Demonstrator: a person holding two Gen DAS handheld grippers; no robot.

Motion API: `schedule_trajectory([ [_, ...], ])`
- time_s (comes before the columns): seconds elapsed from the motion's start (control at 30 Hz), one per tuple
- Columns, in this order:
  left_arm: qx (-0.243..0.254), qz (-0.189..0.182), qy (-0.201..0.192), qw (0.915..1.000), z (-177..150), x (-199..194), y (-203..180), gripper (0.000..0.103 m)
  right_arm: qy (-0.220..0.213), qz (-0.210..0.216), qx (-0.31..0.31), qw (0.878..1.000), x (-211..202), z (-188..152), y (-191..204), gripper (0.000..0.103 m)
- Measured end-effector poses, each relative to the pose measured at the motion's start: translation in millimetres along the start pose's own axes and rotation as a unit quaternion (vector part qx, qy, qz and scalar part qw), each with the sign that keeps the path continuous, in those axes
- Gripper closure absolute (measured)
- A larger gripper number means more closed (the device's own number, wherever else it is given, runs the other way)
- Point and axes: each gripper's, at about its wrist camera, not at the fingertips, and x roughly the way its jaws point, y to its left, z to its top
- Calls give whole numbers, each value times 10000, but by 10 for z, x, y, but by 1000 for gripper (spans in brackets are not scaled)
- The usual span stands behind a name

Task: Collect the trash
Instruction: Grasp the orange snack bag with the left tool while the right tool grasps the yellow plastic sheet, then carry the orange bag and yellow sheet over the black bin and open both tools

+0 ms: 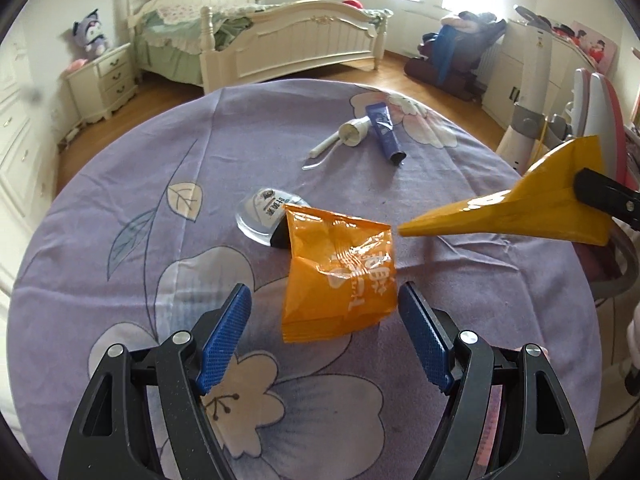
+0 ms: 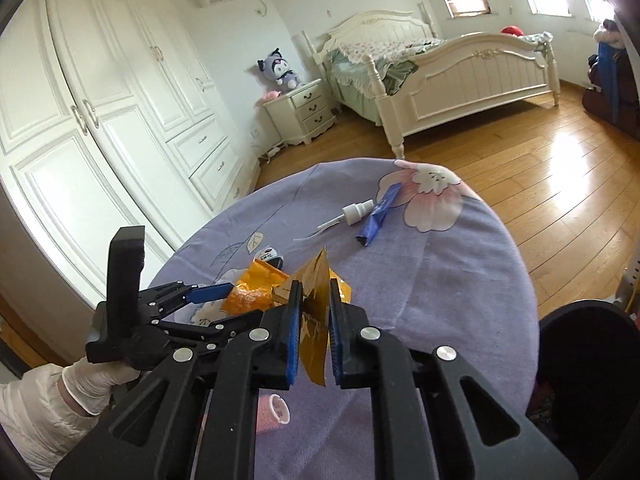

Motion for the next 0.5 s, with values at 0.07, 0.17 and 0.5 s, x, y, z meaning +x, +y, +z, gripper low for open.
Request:
schedule_trajectory([
  [0.07,-98,98,-82,9999,16,25,15,44,-117,-98,3,9999,-65,-27,19,91],
  [0.17,-170,60,-117,9998,46,28,22,47,-247,-236,21,9994,-126,-60,25,91],
  [0.5,-21,-279,-581,9979,43,-447,-254,48,-682,-593,-119,9958,-417,-65,44,92],
])
